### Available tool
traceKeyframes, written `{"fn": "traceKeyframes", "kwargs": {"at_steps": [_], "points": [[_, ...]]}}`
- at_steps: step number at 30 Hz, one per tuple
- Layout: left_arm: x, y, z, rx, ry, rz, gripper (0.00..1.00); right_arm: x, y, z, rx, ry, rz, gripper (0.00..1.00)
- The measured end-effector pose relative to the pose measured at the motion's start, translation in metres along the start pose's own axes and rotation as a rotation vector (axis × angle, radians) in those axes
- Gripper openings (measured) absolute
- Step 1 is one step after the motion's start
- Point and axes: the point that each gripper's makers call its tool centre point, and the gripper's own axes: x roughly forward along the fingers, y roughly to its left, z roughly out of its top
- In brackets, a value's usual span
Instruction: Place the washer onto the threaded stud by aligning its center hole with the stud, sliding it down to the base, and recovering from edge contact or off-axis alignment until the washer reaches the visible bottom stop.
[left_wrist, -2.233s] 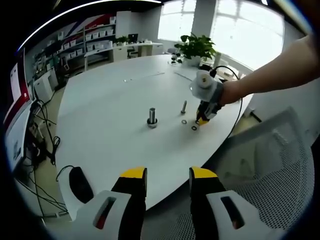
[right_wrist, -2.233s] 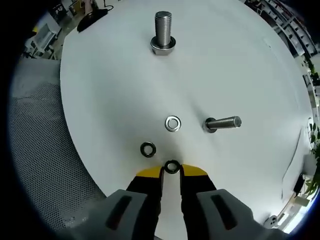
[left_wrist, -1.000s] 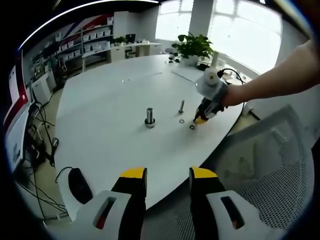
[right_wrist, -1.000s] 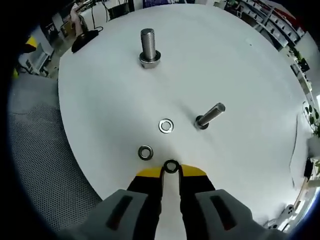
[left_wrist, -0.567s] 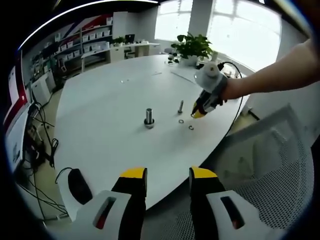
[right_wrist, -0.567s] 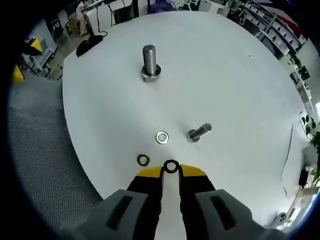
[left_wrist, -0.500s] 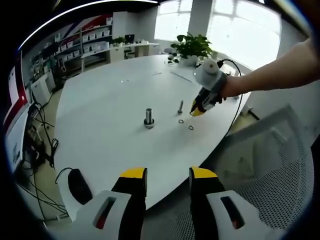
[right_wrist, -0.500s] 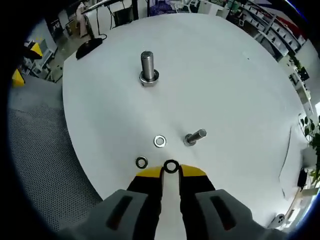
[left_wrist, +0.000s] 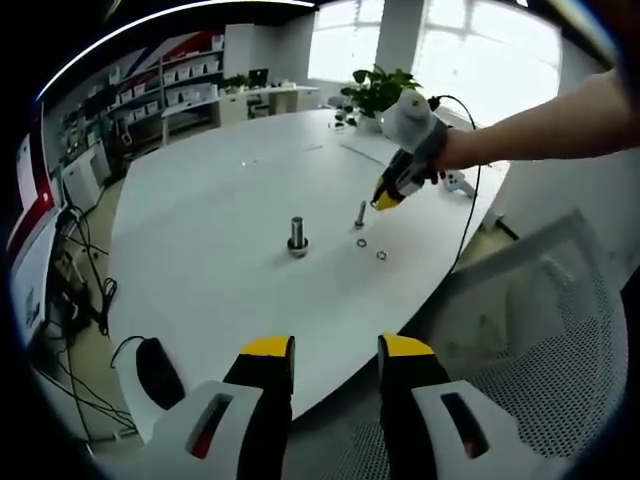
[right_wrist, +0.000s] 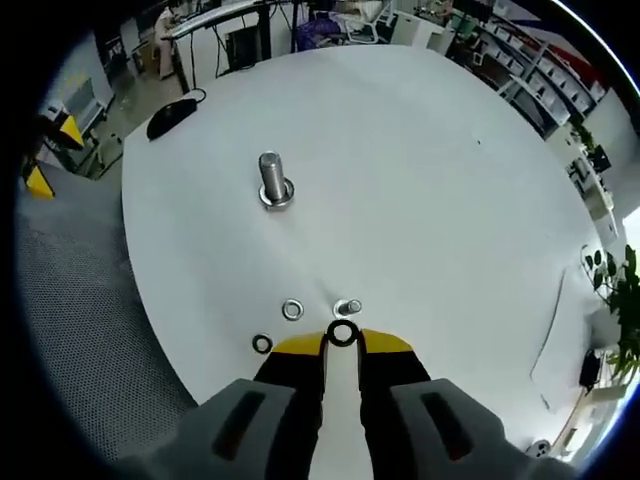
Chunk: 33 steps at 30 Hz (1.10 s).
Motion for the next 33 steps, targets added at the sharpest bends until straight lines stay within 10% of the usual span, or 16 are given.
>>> {"fn": "traceKeyframes", "kwargs": {"at_steps": [33], "points": [[0.001, 0.001, -0.001, -0.013, 0.008, 0.001, 0.31, 0.026, -0.002, 0.005, -0.007, 0.031, 0.02, 0.14]]}}
